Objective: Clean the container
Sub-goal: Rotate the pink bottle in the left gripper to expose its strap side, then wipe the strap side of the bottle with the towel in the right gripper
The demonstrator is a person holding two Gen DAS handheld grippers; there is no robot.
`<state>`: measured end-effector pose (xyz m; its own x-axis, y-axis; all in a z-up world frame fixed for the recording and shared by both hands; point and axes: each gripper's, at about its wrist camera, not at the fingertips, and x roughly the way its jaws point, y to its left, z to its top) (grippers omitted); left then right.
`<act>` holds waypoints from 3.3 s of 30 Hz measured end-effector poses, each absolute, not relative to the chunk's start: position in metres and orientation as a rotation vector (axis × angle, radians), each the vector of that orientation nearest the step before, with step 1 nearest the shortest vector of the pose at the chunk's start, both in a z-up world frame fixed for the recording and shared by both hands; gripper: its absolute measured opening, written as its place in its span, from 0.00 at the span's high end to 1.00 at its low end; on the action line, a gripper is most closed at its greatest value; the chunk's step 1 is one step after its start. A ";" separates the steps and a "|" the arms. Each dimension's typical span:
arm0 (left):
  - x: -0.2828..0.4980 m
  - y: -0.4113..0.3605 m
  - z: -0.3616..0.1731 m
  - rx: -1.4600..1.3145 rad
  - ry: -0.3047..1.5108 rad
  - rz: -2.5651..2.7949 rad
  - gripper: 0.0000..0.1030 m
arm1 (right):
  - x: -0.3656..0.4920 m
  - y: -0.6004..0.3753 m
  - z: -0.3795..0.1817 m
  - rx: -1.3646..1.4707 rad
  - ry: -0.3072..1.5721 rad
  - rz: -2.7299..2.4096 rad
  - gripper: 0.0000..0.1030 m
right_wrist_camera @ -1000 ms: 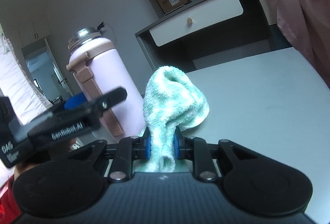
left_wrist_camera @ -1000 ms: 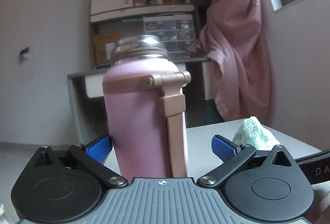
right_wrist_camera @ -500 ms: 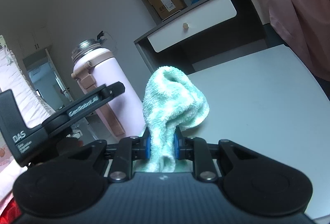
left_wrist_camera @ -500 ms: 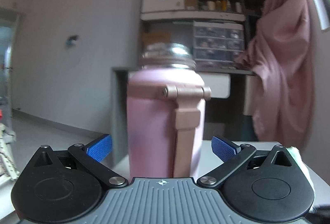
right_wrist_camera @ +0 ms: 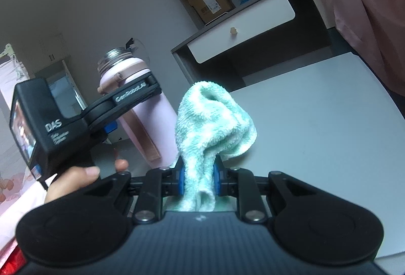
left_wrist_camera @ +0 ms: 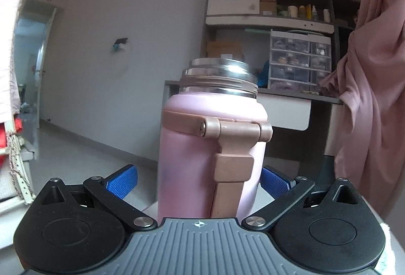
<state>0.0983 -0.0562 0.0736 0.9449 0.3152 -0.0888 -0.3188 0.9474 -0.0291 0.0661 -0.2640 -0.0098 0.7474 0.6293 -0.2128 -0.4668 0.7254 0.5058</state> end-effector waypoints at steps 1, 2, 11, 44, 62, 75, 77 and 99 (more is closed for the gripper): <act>0.098 -0.057 0.074 -0.036 0.081 0.327 0.00 | 0.066 -0.264 -0.010 0.444 0.387 0.622 0.79; 0.098 -0.058 0.074 -0.029 0.078 0.330 0.00 | 0.065 -0.265 -0.010 0.445 0.386 0.621 0.79; 0.092 -0.063 0.073 0.013 0.045 0.324 0.01 | 0.064 -0.269 -0.011 0.454 0.386 0.617 0.79; 0.111 -0.028 0.058 0.044 0.088 0.019 0.20 | 0.059 -0.268 -0.009 0.450 0.375 0.634 0.79; 0.143 0.026 0.032 0.051 0.101 -0.383 0.20 | 0.058 -0.258 -0.009 0.439 0.386 0.624 0.79; 0.171 0.050 0.011 0.041 0.094 -0.623 0.20 | 0.068 -0.241 -0.003 0.460 0.381 0.589 0.79; 0.174 0.051 0.012 0.040 0.090 -0.635 0.20 | 0.071 -0.236 -0.001 0.475 0.370 0.578 0.79; 0.181 0.042 0.018 0.027 0.060 -0.623 0.20 | 0.108 -0.202 0.001 0.609 0.284 0.627 0.79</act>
<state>0.1815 0.0417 0.0183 0.8102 -0.5825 -0.0649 0.5841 0.8116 0.0075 0.1076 -0.2023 0.0014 0.7794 0.6230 -0.0674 -0.4620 0.6439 0.6099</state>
